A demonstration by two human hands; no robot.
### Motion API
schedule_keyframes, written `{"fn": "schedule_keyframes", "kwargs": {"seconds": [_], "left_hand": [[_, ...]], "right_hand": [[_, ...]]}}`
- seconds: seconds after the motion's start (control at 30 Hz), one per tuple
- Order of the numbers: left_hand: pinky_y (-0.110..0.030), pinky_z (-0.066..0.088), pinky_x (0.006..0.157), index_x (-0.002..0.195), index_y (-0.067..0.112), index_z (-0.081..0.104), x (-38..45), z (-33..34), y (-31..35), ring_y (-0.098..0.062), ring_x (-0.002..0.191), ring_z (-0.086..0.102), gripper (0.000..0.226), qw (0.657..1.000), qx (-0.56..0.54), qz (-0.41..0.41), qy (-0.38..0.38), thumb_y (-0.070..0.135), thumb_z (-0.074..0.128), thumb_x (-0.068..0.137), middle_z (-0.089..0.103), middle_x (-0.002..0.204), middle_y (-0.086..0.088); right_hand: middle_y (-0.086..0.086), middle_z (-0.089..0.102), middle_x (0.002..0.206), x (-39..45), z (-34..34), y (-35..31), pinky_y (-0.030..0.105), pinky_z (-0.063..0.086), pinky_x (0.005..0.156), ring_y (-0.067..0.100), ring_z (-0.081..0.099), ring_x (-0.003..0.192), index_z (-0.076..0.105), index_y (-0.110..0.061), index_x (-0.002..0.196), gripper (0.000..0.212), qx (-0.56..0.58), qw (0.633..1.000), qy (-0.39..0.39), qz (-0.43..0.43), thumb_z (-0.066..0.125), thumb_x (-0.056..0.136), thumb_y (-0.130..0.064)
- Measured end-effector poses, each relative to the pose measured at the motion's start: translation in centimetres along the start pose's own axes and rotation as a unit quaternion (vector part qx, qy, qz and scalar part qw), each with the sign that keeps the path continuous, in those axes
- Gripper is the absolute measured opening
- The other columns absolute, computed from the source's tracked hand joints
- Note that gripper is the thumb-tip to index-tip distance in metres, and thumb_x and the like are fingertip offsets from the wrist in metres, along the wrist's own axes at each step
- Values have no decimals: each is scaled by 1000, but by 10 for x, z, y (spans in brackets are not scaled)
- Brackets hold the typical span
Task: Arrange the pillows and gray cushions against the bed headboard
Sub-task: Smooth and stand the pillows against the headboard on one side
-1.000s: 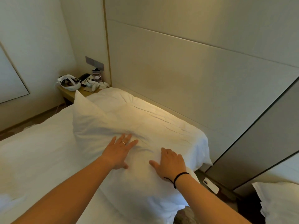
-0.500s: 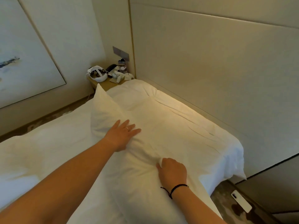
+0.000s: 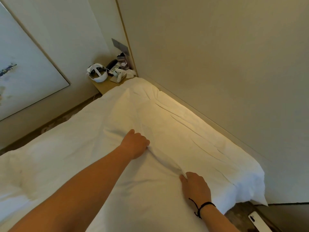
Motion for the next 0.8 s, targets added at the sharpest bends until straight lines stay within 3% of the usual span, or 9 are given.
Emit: {"fn": "schedule_keyframes", "kwargs": {"seconds": [0.07,0.17,0.3,0.4,0.5,0.6,0.7,0.8], "left_hand": [[-40,32,94,112,26,59,5,4,2,-23,108,57,27,1000,4,8,-8,26,34,101,66,117,0],[-41,34,94,119,29,55,10,12,0,-23,113,54,27,999,-6,29,-20,31,36,101,63,124,1],[-42,30,104,141,41,40,6,22,5,-24,133,38,46,996,-39,79,-33,44,47,95,38,154,8],[-42,29,100,129,33,55,0,25,13,-25,126,41,33,998,-14,64,-23,34,46,97,57,137,5],[-39,30,91,109,26,62,-7,16,8,-22,110,49,24,999,-16,40,33,21,42,98,68,111,2],[-37,29,83,108,28,63,-16,-1,-10,-20,104,50,30,994,-36,8,100,15,40,95,68,103,4],[-35,30,84,116,33,65,-23,-19,-35,-18,105,50,34,986,-80,-34,139,21,39,98,69,109,8],[-36,33,100,125,41,63,-30,-42,-65,-14,111,54,33,968,-168,-76,170,35,39,103,65,126,11]], "right_hand": [[-8,58,87,-3,9,4,30,51,75,11,56,80,51,-24,84,44,23,999,-24,24,31,96,-62],[-8,60,107,-10,27,1,29,46,78,13,58,100,54,-27,106,62,42,996,-59,50,35,81,-81],[-3,60,122,-13,39,-5,30,45,92,16,55,112,56,-22,117,50,2,997,-62,34,35,94,-62],[-2,60,124,-22,39,-17,28,41,92,18,53,116,57,-23,114,40,-1,999,-46,18,35,99,-52],[-5,64,109,-30,21,-22,26,42,85,15,57,104,49,-29,87,29,22,999,4,24,38,99,-52],[-9,56,78,-32,-9,-28,22,41,68,9,50,76,45,-30,69,36,52,996,66,6,42,98,-51],[-8,50,69,-35,-35,-52,24,33,57,8,46,66,48,-27,68,36,54,992,108,-44,45,98,-47],[-6,49,63,-36,-61,-76,25,31,55,9,45,60,46,-24,64,38,114,977,148,-101,52,97,-41]]}}
Point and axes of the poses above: each hand's wrist, its own x-axis towards the middle knuckle, its own z-axis out of the palm, y = z × x, the point moved 3 cm from there along x, towards the middle knuckle
